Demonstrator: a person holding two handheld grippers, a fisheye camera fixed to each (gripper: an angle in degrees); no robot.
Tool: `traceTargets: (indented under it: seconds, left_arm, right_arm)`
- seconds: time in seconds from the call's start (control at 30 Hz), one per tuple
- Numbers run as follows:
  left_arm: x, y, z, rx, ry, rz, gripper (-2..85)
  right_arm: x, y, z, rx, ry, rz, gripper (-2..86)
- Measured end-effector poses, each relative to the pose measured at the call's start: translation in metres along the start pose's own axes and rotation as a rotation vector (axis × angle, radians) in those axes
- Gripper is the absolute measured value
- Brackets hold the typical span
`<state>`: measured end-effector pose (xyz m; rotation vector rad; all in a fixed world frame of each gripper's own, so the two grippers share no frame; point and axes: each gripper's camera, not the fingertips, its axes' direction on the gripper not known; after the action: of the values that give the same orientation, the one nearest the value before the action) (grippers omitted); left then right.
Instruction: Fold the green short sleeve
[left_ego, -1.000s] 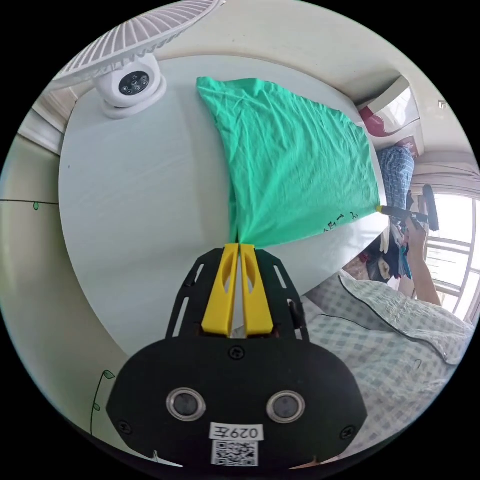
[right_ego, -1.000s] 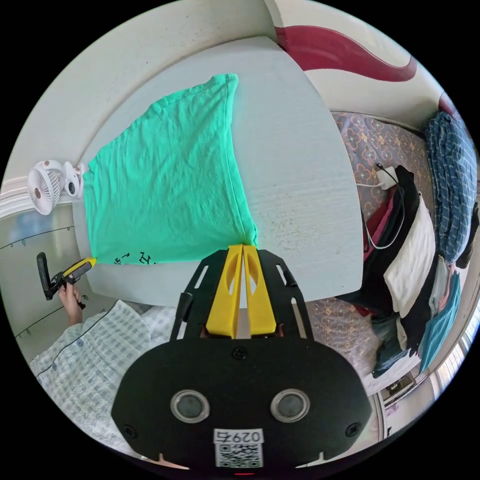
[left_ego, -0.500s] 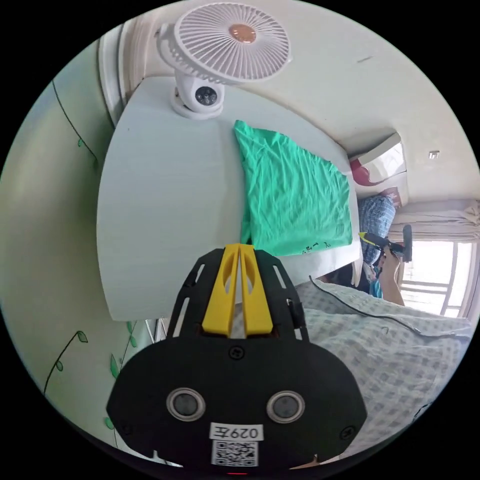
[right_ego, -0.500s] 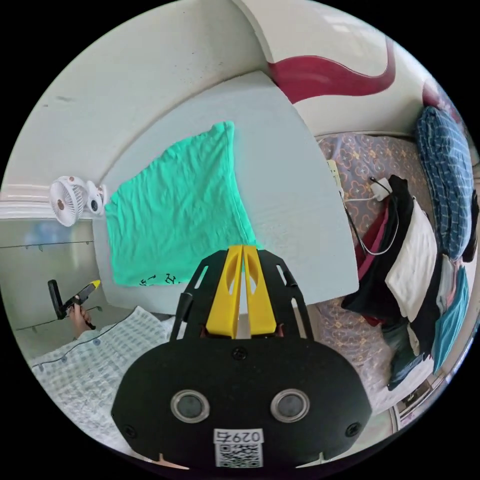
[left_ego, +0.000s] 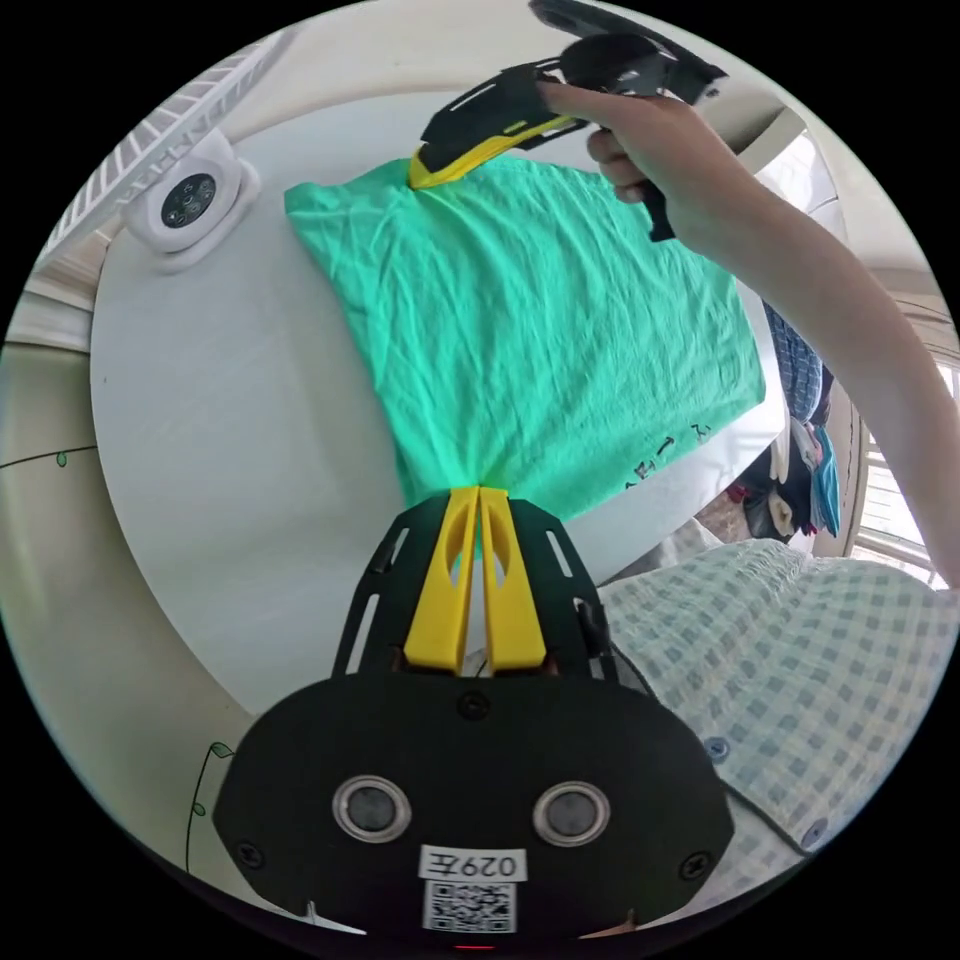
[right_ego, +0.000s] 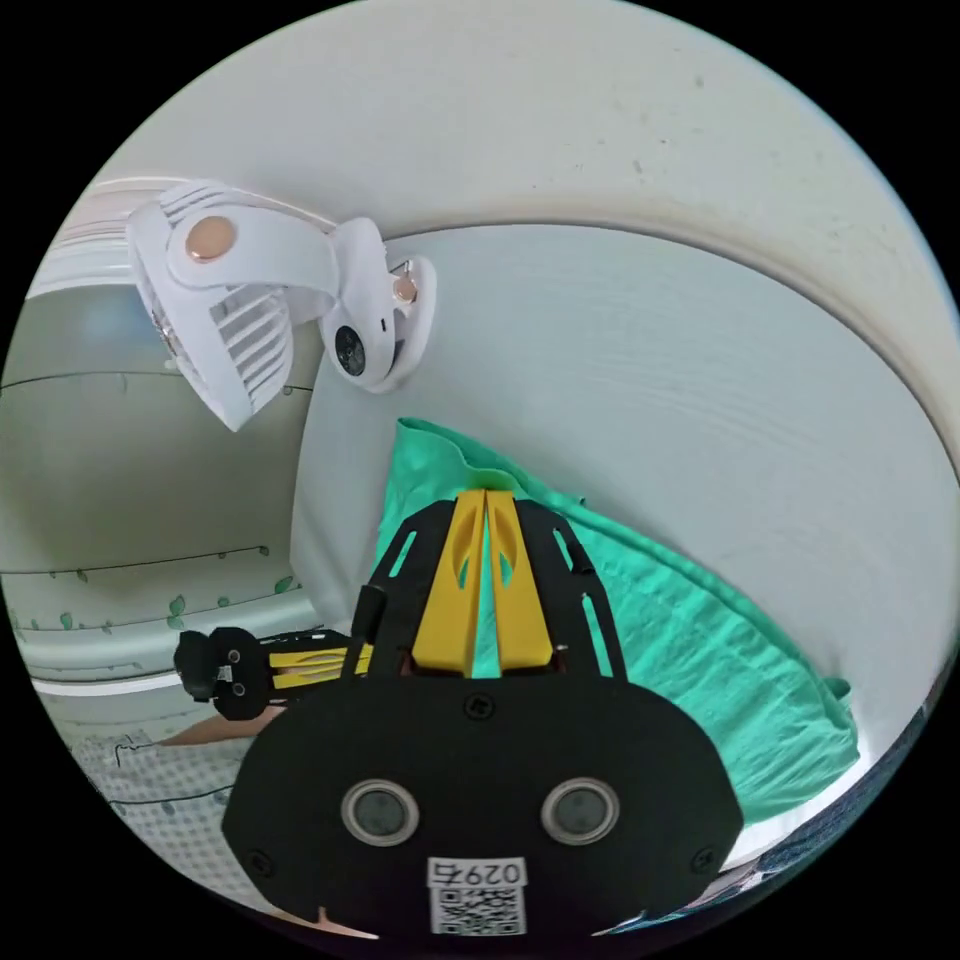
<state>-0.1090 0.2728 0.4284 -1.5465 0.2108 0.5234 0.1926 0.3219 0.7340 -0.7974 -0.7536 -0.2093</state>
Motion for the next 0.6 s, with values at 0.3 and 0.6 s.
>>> traceTargets:
  seconds: [0.3,0.6]
  left_arm:
    - [0.021,-0.019,-0.015,-0.048,-0.028,-0.019,-1.0]
    - [0.007,-0.106,-0.060,0.142,-0.097,-0.051,-1.0]
  right_arm:
    - [0.035,0.076,-0.097,0.249,0.031,0.022,-0.5]
    - [0.143,0.211,-0.175,0.392,0.225,0.486,-0.4]
